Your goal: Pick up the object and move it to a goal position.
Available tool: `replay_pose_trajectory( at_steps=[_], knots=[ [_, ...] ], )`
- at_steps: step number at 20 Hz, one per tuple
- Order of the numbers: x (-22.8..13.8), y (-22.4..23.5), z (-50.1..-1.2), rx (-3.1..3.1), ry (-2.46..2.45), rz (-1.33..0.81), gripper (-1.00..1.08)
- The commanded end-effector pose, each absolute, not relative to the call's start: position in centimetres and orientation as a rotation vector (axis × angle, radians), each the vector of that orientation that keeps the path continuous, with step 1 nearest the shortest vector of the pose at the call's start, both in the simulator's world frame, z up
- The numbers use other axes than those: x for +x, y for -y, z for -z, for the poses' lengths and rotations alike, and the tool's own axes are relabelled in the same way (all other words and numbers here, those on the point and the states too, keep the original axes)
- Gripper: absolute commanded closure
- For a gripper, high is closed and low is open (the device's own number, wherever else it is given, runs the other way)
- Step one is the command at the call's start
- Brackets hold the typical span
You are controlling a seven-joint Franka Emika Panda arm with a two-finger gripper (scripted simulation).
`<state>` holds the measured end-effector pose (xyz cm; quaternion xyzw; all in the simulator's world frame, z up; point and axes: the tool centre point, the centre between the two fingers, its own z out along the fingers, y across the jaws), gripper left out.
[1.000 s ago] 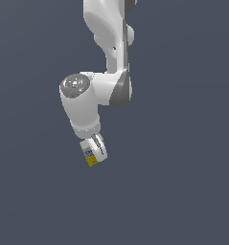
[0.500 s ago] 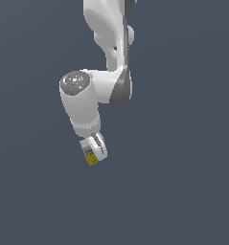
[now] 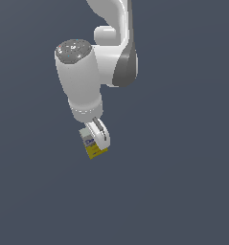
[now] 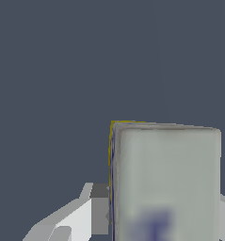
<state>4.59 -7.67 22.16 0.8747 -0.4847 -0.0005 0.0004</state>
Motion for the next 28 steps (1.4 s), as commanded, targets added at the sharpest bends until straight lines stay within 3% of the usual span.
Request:
replay_pose_trajectory(
  at_steps=[1, 19, 28],
  knots=[
    [4.3, 7.2, -24.7, 2.748, 1.522, 0.000, 1.08],
    [1.9, 3.9, -44.7, 2.746, 1.523, 0.000, 1.08],
    [1.3, 2.6, -51.8, 2.747, 1.523, 0.000, 1.08]
  ],
)
